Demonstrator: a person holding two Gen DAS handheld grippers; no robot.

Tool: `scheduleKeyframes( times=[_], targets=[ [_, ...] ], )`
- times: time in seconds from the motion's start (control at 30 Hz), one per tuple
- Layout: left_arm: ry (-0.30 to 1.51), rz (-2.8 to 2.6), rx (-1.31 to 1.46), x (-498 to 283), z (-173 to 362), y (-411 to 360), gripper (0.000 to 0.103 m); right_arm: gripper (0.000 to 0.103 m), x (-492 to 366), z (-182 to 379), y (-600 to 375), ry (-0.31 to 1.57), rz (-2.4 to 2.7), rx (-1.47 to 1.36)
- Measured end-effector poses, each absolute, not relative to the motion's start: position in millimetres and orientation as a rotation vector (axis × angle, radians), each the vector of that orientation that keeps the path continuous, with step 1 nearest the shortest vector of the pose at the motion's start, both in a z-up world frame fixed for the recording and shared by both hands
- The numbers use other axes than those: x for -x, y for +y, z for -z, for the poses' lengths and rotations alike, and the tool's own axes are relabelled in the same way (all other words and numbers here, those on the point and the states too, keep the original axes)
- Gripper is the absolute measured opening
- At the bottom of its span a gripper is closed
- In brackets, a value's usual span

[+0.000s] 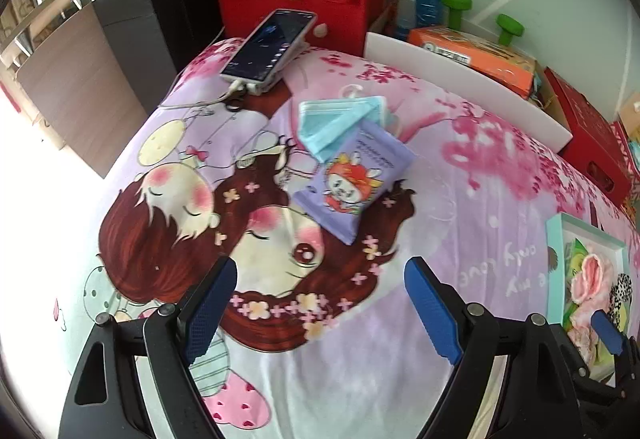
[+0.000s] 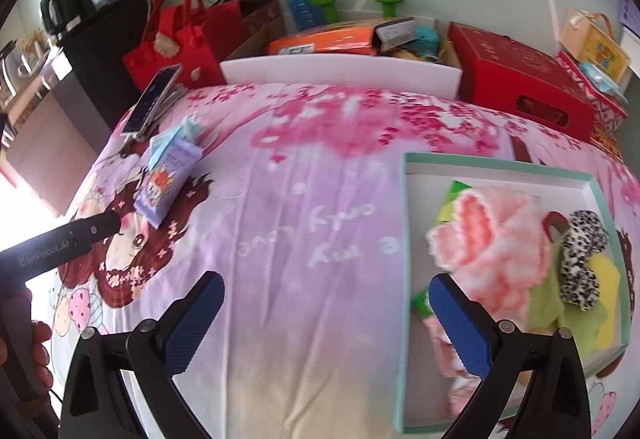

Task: Organize soft objects
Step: 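Move both open tools from the tray to the blue mask and wipes packet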

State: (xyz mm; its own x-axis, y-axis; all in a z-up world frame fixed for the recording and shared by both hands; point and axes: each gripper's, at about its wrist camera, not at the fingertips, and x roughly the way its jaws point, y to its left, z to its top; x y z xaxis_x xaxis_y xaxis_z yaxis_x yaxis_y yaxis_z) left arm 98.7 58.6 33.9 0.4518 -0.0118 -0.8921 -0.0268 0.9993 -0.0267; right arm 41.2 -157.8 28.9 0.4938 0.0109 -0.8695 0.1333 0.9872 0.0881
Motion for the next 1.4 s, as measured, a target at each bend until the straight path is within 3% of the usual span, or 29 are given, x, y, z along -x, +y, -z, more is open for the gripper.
scheduleKeyframes(
  times=[0.83, 1.4],
  targets=[
    [1.129, 0.122, 0.073, -141.0, 7.3, 82.2, 0.086, 0.103, -77.8, 11.8, -128.5, 1.138, 0.081, -0.16],
    [1.113, 0.18, 0.094, -160.2, 29.3, 115.9, 0.086, 0.103, -118.7, 20.6, -88.0, 1.042, 0.01, -0.218]
  ],
)
